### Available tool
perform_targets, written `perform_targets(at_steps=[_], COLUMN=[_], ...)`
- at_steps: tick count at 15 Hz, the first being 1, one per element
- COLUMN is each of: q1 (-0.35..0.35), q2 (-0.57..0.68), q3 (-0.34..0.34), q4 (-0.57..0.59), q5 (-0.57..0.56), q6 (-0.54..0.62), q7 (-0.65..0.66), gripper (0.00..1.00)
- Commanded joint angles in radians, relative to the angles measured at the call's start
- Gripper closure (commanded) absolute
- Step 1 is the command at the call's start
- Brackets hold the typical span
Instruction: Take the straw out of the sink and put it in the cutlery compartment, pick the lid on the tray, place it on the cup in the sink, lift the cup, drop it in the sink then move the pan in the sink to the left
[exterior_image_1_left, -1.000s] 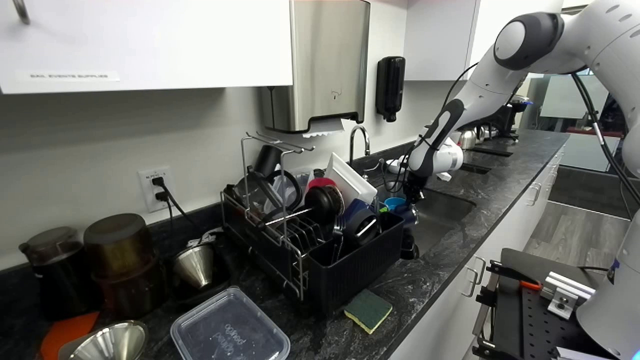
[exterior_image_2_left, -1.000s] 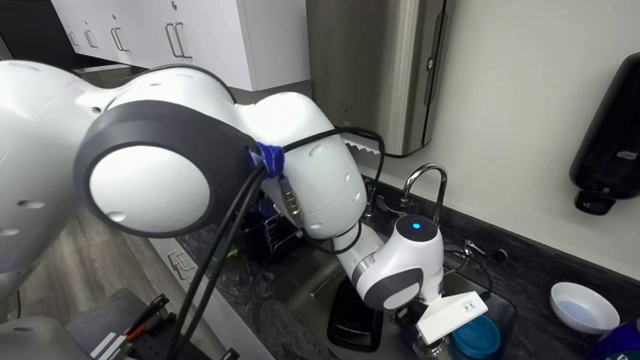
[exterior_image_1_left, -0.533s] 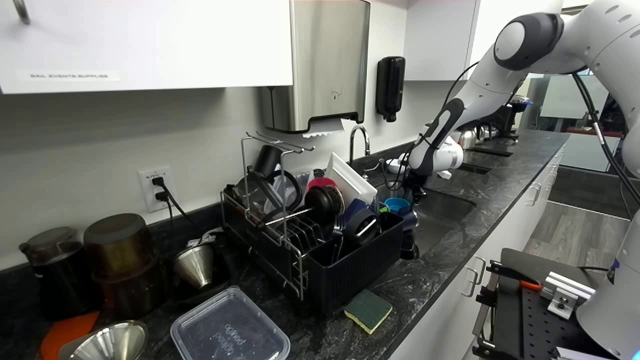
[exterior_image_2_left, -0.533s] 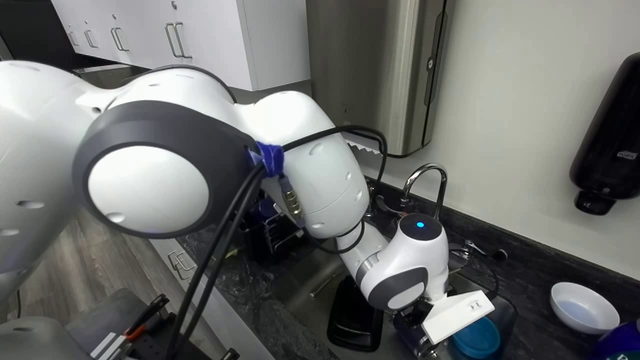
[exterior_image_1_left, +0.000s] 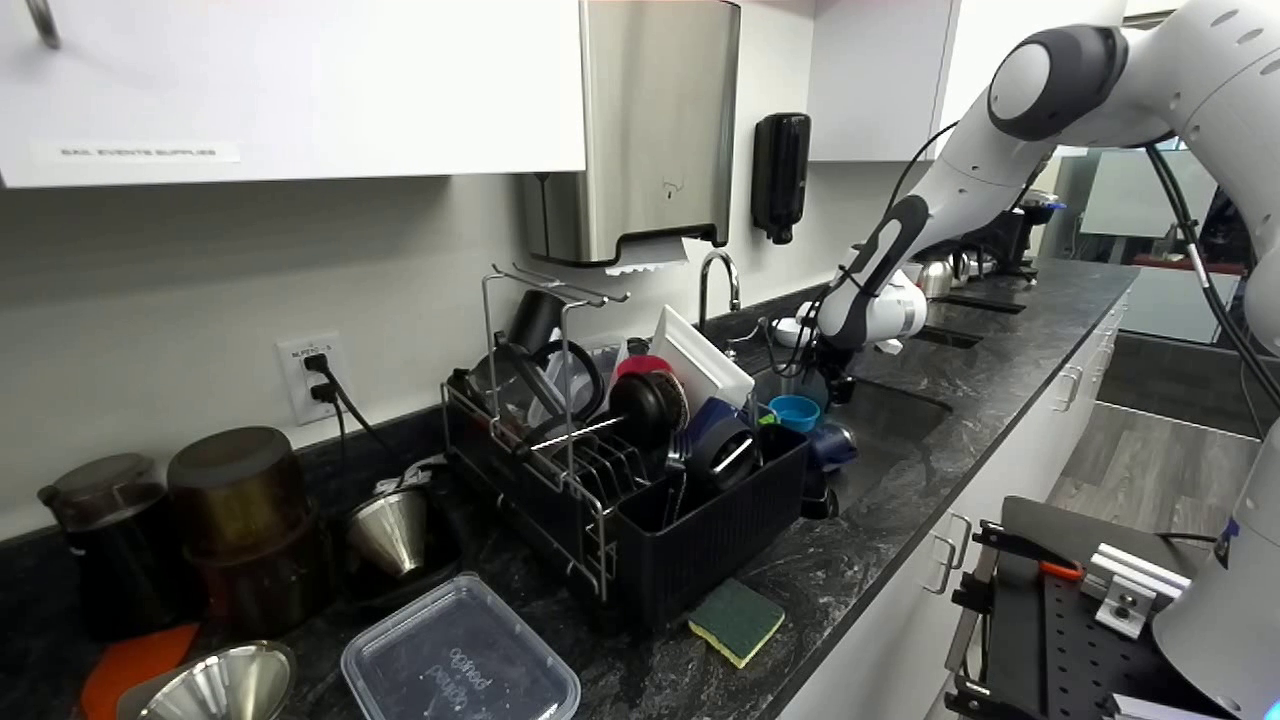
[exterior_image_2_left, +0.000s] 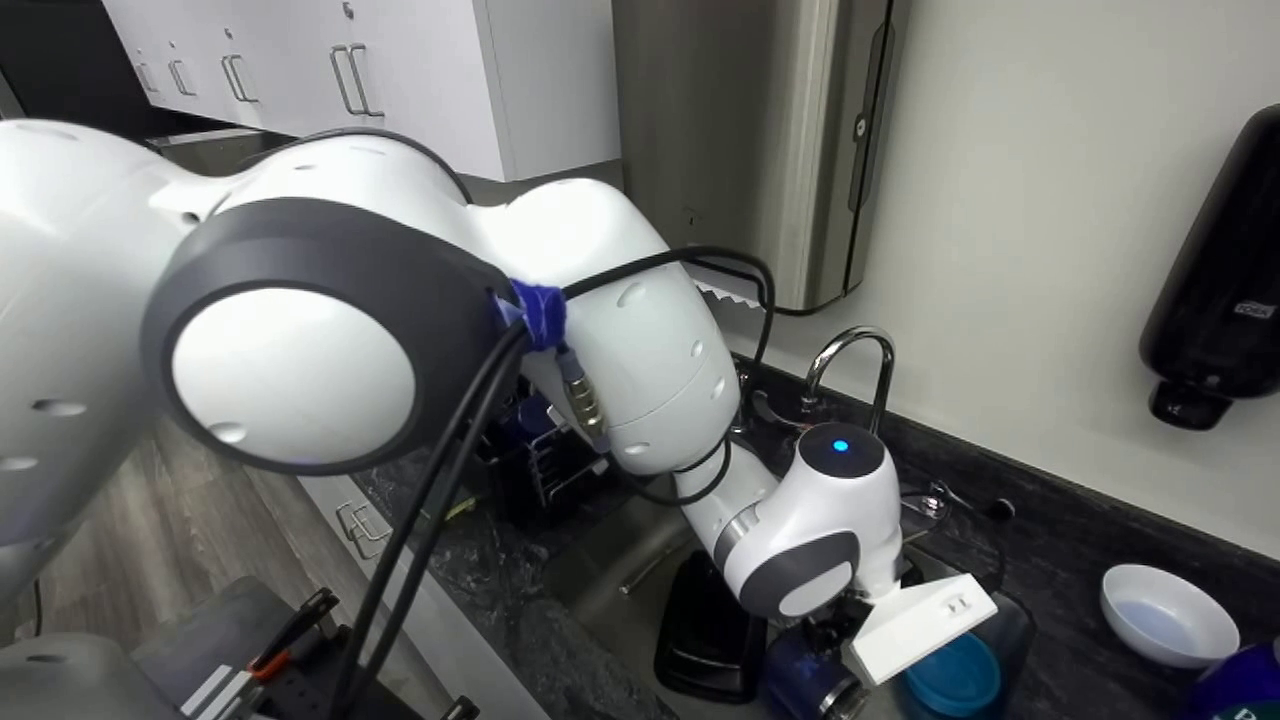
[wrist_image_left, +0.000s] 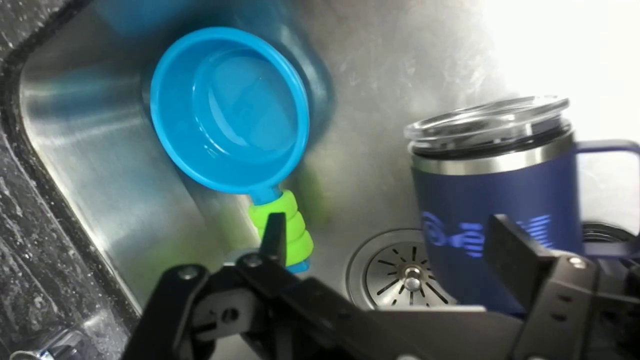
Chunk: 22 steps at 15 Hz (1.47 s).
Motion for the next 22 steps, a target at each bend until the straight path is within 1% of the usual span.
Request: perform_targets(at_steps=[1,10,14,16,22], q1=[0.005,0.039,0.100,0.104,0.092], q2=[0.002,0.008,0.020,0.029,0.071], q3=[-0.011,-0.057,-0.106,-0.097,-0.056], q4=[-0.007,0.006,0.039,0.059,0.119], q5=[-0.023,-0.023,-0.007,-0.010,-0.020], q6=[0.027,0.002,-0.025,-0.023,0.025], q7=[-0.010,0.015,0.092,0.107,0.082], gripper=[0.00,0.00,0.00,0.00,0.00])
